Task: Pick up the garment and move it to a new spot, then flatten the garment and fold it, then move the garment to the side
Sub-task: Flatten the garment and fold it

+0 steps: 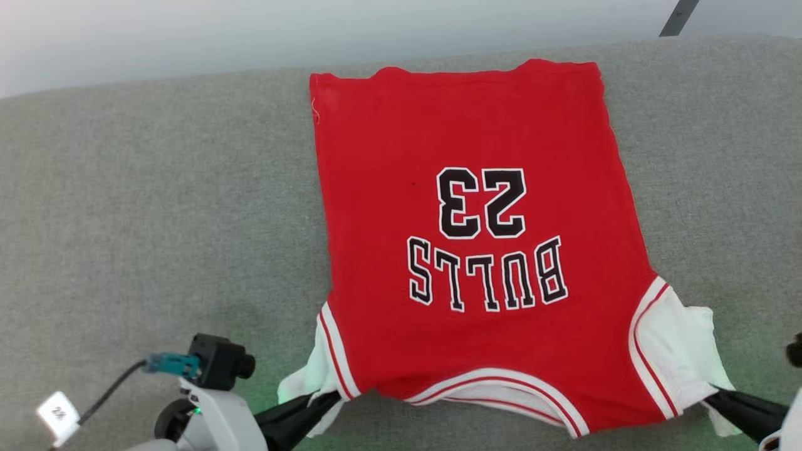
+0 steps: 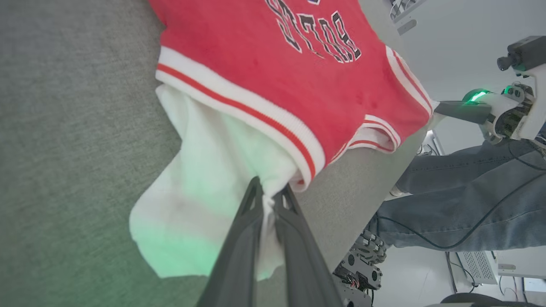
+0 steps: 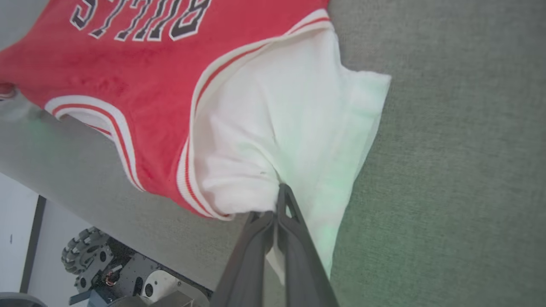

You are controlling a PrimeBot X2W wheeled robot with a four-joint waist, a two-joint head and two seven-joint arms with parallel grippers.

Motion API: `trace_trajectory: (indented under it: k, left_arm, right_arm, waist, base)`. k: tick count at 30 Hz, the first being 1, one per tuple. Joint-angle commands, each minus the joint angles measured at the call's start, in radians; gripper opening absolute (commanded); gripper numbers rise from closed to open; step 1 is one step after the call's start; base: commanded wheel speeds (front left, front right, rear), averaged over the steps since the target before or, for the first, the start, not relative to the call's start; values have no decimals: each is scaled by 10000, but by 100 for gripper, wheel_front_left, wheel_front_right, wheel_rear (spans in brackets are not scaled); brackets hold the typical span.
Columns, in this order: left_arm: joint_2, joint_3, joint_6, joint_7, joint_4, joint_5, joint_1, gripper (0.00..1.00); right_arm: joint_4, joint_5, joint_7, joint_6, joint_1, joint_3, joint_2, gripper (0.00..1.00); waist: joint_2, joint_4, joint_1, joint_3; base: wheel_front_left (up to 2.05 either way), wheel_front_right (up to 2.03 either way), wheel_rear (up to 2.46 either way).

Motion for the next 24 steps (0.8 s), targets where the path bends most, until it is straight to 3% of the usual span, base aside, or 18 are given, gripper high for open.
trace_trajectory:
  k: [1, 9, 17, 19, 20, 24]
  left_arm:
    - [-61, -2, -71, -43, 172, -8, 154, 0]
    - [-1348, -73, -446, -141, 2228, 8, 287, 0]
    - [-2184, -177, -591, -233, 3674, 386, 314, 0]
    - [-2284, -159, -651, -299, 3850, 406, 275, 0]
    - [-2328, -164, -636, -326, 3909, 431, 259, 0]
    - [-2413, -171, -630, -460, 3986, 647, 197, 0]
  right_arm:
    - [91, -252, 82, -15, 23, -80, 40, 0]
    - [1136, -1666, 960, -14, -524, 330, 1444, 0]
    - [1923, -2766, 317, -27, -892, 606, 1895, 0]
    - [1687, -2855, 19, -27, -1019, 632, 1820, 78]
    - [1559, -2862, -89, -26, -1041, 647, 1763, 100]
    - [962, -2742, -62, -26, -899, 540, 1155, 100]
  waist:
    - [-1, -5, 0, 13]
    - [-1, 46, 0, 198]
    - [-1, 171, 0, 504]
    - [-1, 167, 0, 561]
    - [-1, 164, 0, 588]
    - [-1, 148, 0, 697]
  base:
    - [0, 0, 0]
    - [0, 0, 0]
    - [0, 0, 0]
    - [0, 0, 0]
    - [0, 0, 0]
    - [0, 0, 0]
